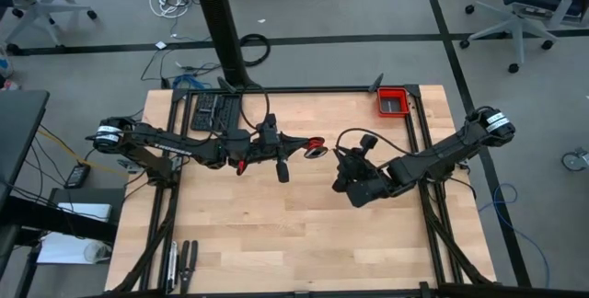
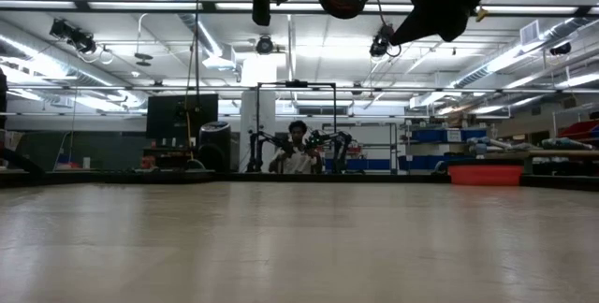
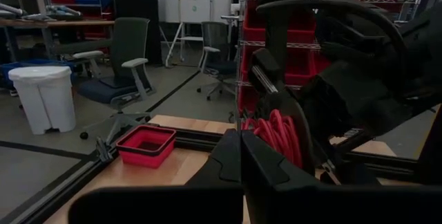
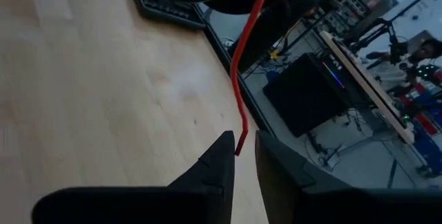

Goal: Coil cords
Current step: Coil the red wire on the black spool

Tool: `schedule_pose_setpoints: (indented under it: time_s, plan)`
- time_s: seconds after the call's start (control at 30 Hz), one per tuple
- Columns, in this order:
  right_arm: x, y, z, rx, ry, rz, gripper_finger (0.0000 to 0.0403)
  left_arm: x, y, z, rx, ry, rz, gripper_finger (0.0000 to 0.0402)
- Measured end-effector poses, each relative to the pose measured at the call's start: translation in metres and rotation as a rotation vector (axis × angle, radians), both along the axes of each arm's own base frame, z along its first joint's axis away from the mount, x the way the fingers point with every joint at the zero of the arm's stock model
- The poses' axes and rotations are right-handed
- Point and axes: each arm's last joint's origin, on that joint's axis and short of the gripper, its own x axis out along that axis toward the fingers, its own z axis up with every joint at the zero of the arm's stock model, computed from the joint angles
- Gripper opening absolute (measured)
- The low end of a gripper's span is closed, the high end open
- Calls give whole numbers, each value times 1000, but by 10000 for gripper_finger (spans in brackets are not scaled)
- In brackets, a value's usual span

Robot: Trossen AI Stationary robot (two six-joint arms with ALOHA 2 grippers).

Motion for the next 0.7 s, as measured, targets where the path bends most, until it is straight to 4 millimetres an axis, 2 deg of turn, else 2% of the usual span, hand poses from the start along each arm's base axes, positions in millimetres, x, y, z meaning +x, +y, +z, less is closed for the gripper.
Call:
schedule_pose_setpoints:
  time_s: [0.2, 0.4, 0.7]
  plan:
    - [1, 1, 0, 53, -5, 30, 7, 0, 0, 1, 0, -10, 5, 0]
    - [10, 4, 4, 113, -75, 70, 3, 1, -1, 3, 8, -44, 4, 0]
    - [22, 5, 17, 111, -169, 139, 2, 8, -14, 0, 73, -134, -4, 0]
